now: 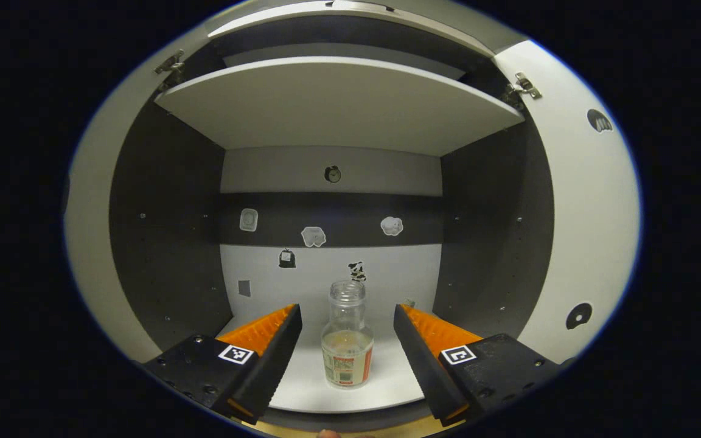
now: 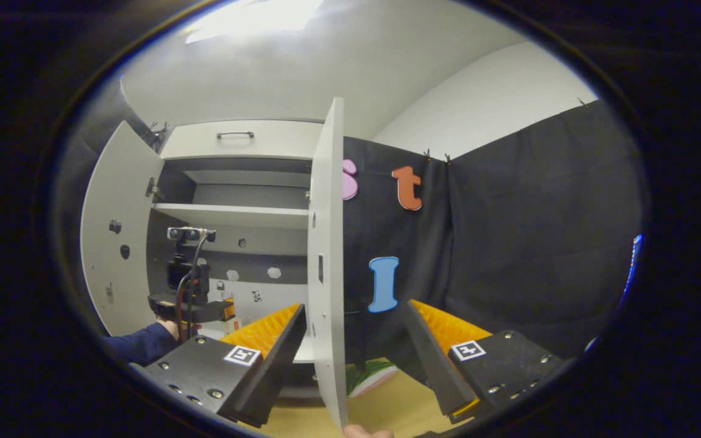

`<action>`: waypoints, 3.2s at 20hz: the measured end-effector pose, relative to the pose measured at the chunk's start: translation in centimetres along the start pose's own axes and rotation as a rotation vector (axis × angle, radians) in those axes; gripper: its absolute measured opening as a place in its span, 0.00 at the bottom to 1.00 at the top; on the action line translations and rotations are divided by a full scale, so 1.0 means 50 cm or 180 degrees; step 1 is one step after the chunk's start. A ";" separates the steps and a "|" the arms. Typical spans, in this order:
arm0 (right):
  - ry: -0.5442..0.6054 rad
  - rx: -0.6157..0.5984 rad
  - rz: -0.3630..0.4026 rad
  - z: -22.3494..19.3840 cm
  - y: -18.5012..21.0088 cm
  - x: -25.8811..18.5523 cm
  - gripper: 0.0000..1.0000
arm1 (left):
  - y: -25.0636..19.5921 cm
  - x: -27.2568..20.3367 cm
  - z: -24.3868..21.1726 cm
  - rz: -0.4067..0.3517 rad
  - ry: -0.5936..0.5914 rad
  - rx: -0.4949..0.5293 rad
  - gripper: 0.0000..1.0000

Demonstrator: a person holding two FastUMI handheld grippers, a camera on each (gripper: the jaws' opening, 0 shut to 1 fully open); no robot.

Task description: Grasp the bottle in the cabinet with the left hand and place it on the coaster, then close the right door with the right hand and the left door with the left hand.

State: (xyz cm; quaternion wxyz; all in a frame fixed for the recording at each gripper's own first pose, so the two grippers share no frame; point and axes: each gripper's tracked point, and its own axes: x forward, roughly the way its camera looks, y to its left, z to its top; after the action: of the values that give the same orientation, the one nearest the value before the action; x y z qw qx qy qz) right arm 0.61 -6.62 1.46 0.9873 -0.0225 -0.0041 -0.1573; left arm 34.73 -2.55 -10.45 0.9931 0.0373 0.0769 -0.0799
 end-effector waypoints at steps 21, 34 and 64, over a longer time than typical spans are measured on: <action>0.0132 -0.0128 0.0203 -0.028 -0.008 -0.003 0.98 | -0.037 -0.008 -0.016 -0.0014 0.0101 0.0042 0.47; -0.0013 0.0008 0.0753 0.002 0.037 -0.016 0.98 | 0.007 -0.289 -0.075 0.0137 0.0119 -0.0295 0.47; -0.0377 0.0005 0.0886 0.095 0.010 -0.054 0.98 | -0.095 -0.608 -0.716 -0.0445 0.1351 -0.0750 0.51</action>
State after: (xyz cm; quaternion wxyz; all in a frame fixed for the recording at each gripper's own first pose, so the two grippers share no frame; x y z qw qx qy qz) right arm -1.80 -5.07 6.13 0.9976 -0.0314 -0.0593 -0.0174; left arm -0.98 0.50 -41.21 0.9443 -0.0681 0.2948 -0.1292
